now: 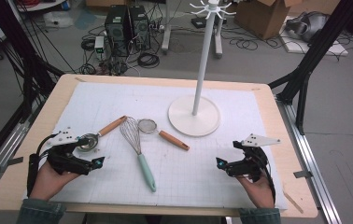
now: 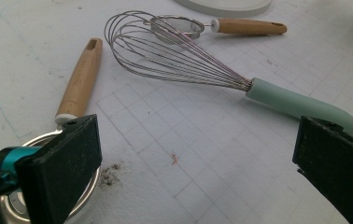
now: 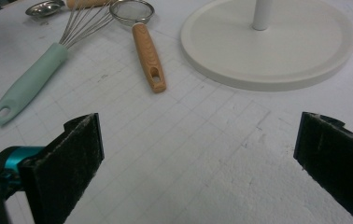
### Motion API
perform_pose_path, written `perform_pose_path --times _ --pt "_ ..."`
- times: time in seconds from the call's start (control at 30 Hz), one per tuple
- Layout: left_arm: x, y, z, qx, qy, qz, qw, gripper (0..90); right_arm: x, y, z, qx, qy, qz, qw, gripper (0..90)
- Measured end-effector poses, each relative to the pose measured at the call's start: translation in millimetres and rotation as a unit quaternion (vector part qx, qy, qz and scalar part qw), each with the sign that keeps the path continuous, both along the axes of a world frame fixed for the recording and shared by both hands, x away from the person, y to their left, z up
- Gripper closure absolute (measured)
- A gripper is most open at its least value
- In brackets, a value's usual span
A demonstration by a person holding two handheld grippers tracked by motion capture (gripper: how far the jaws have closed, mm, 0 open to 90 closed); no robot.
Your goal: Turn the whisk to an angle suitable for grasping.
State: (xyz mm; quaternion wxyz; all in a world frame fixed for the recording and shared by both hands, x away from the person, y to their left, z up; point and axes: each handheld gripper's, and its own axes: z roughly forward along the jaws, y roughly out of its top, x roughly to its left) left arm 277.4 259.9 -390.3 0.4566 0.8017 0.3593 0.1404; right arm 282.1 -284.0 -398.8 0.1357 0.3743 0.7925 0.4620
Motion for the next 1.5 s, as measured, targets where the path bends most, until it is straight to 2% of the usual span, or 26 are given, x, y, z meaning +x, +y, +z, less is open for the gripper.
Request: perform_pose_path --times 0.57,0.87,0.93,1.1,1.5 --pt "-0.8 -3.4 -1.0 0.003 0.004 -0.008 1.0 1.8 -1.6 21.3 4.6 -0.002 0.002 0.034 0.9994 0.2" --pt "-1.2 -3.2 1.3 0.005 0.0 -0.012 0.9999 1.8 1.6 37.4 9.4 -0.006 0.002 0.056 0.9984 0.2" --pt "-2.0 -3.0 3.1 0.001 -0.003 -0.009 1.0 1.8 2.3 46.7 14.5 -0.008 -0.001 0.067 0.9977 0.3" --pt "-2.4 -2.2 4.2 0.001 -0.004 -0.009 0.9999 1.8 3.6 61.7 20.7 -0.018 0.007 0.083 0.9963 0.3" --pt "-1.6 -3.4 2.9 0.002 -0.002 -0.013 0.9999 1.8 7.9 86.0 22.8 -0.028 0.019 0.113 0.993 0.3"
